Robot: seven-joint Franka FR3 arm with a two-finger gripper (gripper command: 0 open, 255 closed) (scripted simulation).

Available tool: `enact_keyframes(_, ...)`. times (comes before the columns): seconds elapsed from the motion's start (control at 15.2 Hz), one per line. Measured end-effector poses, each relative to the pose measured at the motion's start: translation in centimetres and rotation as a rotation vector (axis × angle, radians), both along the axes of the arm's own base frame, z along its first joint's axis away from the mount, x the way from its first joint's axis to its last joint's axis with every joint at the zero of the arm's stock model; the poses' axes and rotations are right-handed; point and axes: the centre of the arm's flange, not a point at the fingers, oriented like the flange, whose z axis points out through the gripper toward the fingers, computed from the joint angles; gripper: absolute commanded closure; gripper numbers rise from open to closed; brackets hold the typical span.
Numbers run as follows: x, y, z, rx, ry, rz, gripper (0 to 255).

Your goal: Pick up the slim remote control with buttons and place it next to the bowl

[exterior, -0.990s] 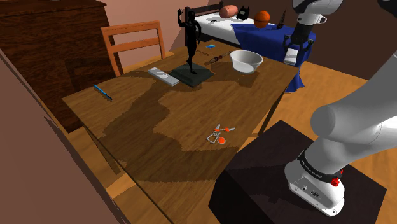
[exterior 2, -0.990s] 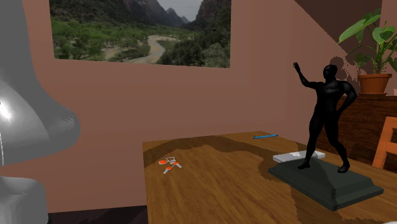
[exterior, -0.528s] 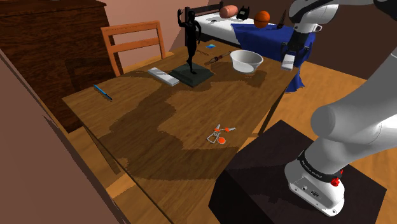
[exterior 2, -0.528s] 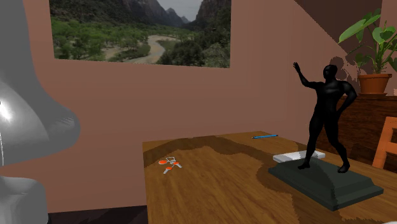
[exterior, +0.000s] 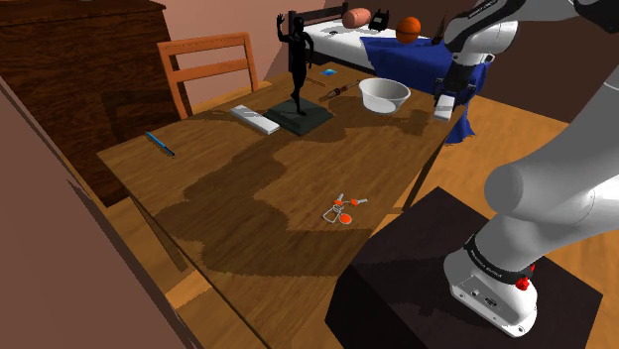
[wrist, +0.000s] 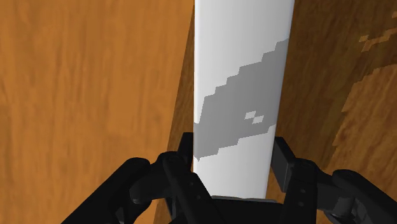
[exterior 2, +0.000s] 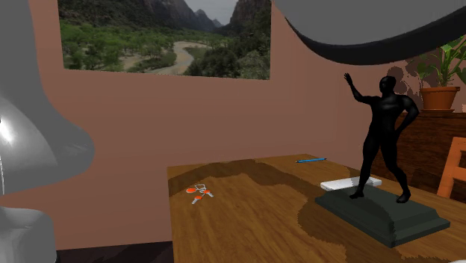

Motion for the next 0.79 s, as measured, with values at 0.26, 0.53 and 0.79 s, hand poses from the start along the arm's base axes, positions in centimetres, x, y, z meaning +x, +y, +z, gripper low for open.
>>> enact_keyframes(0.26,0.1,0.0,-2.1,0.0,0.0,0.0,255)
enact_keyframes(0.53,0.0,0.1,-3.8,0.0,0.0,0.0,255)
enact_keyframes(0.79,0.0,0.0,-4.0,0.0,0.0,0.0,255)
